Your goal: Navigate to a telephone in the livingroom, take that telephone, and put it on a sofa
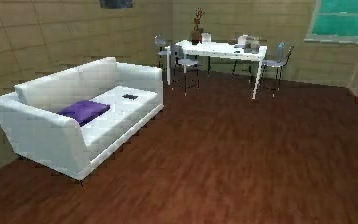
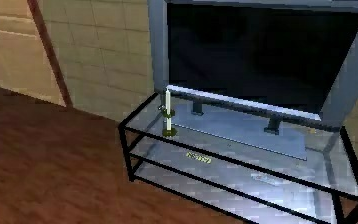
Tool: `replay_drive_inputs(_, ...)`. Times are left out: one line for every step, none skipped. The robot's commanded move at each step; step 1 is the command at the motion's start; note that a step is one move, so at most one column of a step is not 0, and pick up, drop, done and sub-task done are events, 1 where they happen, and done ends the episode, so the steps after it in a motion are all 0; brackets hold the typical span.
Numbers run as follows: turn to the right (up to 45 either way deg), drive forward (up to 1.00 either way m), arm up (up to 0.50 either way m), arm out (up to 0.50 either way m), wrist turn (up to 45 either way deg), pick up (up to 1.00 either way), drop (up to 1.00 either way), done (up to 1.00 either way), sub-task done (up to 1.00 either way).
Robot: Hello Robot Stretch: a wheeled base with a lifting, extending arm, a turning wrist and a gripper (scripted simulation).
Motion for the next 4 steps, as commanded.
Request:
replay_drive_inputs(0.0,1.0,0.0,0.0,0.0,0.0,0.0,0.0,0.0)
replay_drive_inputs(3.0,0.0,0.0,0.0,0.0,0.0,0.0,0.0,0.0)
replay_drive_inputs(0.0,0.6,0.0,0.0,0.0,0.0,0.0,0.0,0.0)
replay_drive_inputs(-45.0,0.0,0.0,0.0,0.0,0.0,0.0,0.0,0.0)
